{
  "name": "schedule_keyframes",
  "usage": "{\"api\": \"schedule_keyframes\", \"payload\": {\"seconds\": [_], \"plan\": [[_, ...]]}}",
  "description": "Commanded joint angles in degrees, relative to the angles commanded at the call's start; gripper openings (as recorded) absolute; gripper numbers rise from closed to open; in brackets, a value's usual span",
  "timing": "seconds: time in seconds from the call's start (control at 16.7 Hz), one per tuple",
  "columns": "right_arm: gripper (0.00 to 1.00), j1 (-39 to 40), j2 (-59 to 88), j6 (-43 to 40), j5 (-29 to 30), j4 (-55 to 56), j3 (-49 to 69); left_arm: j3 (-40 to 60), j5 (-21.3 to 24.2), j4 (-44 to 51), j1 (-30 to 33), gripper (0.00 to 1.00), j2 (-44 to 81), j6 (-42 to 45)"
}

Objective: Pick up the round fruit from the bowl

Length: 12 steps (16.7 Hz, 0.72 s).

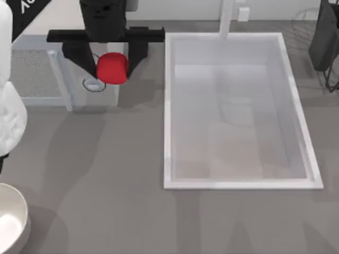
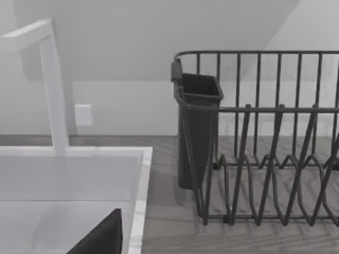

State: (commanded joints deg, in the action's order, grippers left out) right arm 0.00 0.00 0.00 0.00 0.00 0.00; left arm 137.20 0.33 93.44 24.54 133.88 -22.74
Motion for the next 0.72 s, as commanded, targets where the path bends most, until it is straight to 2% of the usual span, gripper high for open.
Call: {"api": "schedule_keyframes", "payload": {"seconds": [0.18, 0.48, 0.72], "plan": [[1.00, 0.0, 0.0, 0.0, 0.0, 0.0, 0.0, -5.8, 0.1, -5.6, 0.3, 0.00, -0.7, 0.0], [1.00, 0.0, 0.0, 0.0, 0.0, 0.0, 0.0, -22.9, 0.1, -20.5, 0.5, 0.00, -2.1, 0.0], [1.00, 0.0, 0.0, 0.0, 0.0, 0.0, 0.0, -28.7, -0.1, -26.3, 0.0, 0.00, -2.5, 0.0]]}}
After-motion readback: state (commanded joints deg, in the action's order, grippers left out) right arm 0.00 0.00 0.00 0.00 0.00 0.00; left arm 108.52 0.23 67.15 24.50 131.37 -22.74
